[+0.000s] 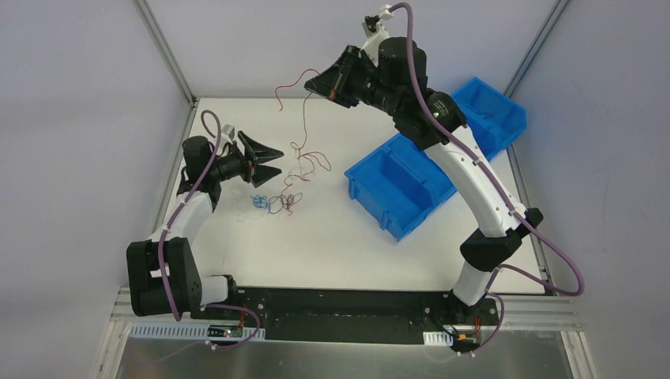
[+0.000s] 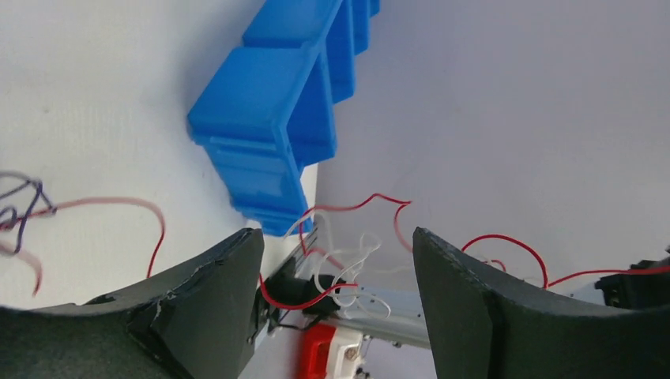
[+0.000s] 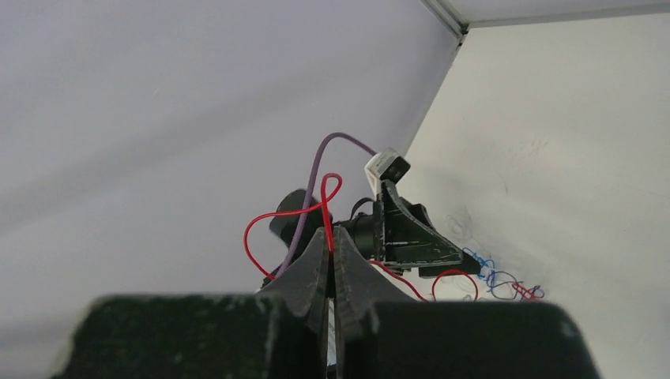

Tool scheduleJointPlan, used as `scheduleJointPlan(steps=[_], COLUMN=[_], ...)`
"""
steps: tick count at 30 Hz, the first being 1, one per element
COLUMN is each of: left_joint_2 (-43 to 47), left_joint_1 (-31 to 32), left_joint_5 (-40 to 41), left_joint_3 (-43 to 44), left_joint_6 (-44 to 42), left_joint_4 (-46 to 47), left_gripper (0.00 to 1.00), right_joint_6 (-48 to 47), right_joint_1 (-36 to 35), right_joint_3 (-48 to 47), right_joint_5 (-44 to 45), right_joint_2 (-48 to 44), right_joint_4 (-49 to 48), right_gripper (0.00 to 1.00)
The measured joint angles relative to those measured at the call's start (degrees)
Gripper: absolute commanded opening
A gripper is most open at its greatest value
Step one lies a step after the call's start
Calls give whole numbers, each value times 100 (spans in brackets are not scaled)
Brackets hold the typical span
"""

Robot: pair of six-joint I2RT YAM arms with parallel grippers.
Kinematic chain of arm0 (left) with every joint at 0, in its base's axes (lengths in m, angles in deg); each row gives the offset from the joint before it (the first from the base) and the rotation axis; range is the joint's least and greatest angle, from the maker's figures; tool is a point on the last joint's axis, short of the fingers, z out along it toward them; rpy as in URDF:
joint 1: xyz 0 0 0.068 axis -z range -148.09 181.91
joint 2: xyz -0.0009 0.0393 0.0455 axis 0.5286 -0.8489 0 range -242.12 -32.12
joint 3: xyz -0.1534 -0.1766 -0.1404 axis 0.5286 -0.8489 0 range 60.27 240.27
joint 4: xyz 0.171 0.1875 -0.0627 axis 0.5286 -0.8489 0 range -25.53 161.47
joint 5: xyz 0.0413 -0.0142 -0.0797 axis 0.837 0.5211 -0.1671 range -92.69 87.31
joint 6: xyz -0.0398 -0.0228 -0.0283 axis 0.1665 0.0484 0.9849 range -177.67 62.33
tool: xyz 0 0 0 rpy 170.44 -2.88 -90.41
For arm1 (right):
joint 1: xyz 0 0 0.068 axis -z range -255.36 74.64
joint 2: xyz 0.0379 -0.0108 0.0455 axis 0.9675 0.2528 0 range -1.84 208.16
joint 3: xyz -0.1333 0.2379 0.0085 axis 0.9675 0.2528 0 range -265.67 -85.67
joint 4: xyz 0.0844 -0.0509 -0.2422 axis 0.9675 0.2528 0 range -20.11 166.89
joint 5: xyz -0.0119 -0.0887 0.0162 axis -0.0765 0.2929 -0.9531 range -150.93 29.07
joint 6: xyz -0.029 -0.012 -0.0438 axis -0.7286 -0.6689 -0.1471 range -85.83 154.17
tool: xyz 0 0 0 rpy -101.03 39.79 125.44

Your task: Untangle the cables

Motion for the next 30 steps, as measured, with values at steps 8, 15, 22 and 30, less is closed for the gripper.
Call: scheduleJointPlan(steps=[8, 15, 22, 30], left_joint_2=[1054, 1154, 951, 1150], left_joint_1=[289, 470, 1641, 1814], left_joint_5=[271, 155, 984, 1812], left_joint_3=[-1043, -461, 1499, 1329], left_joint_6=[1329, 118, -3895, -5720], left_joint_4=[2310, 1432, -1799, -2699], left_gripper=[66, 66, 67, 66], right_joint_6=[-9, -42, -37, 2], right_joint_1=[-83, -166, -164, -164], right_joint_3=[0, 0, -17, -382], right_joint_5=[402, 791, 1027, 1025], right_joint_2=[37, 35, 35, 114], right_joint_4=[79, 214, 380, 527], right_gripper=[0, 0, 0, 0])
